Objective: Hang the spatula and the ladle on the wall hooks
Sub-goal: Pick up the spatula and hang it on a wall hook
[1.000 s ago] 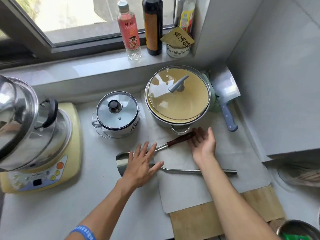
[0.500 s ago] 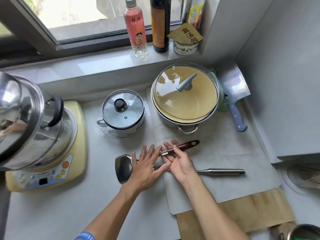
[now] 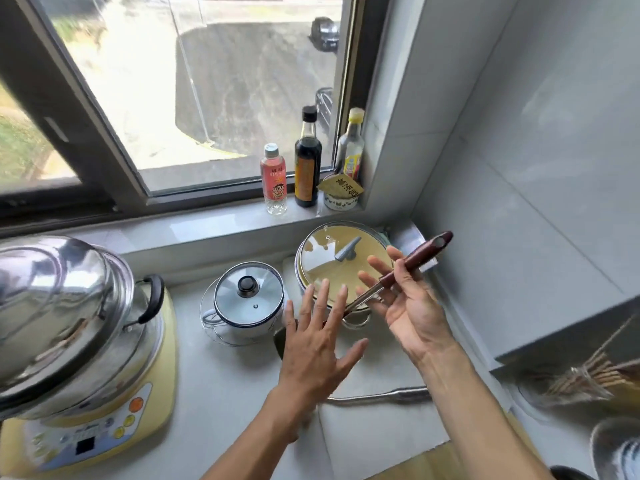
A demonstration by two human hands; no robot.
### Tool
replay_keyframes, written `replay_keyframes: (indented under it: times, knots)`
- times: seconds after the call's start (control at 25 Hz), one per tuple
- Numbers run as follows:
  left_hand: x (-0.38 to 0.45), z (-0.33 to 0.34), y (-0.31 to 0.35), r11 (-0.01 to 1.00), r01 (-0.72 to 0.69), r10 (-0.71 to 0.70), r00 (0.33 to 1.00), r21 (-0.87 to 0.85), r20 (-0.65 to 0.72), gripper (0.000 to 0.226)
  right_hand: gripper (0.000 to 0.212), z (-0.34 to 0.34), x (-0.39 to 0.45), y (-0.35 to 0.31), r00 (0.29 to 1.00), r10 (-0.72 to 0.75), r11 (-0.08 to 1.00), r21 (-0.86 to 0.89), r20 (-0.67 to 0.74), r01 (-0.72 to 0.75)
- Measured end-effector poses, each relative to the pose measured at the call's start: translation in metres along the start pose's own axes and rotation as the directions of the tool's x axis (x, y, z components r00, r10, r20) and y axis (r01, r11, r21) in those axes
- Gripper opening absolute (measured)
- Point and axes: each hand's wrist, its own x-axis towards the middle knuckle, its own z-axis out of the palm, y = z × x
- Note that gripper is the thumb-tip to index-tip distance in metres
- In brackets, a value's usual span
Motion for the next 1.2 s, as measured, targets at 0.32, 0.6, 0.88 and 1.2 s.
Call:
replay_keyframes:
  times: [0.32,0.6,0.88,1.2]
  knots:
    - [0.124,-0.051,0.128,0.941,-0.169,0.172,0.985,-0.294,-0.016,0.096,0.023,0.054,0.007,-0.196,0.969,-0.245,0.917,-0.321,0.009,0.235]
    - [0.215,-0.061,0.212,0.876,-0.087,0.101,0.995,-0.475,0.005,0.100,0.015,0.069,0.048,-0.297,0.940,-0.340,0.832,-0.467,-0.001,0.300]
    - [0.242,-0.031,0.222,0.878,-0.074,0.113,0.992,-0.473,0.055,0.101,0.009,0.039,0.083,-0.309,0.934,-0.335,0.847,-0.474,-0.123,0.241]
    - [0.251,-0.009,0.230,0.859,-0.113,0.185,0.978,-0.499,0.098,0.100,0.010,0.013,0.095,-0.308,0.919,-0.365,0.834,-0.492,-0.152,0.250]
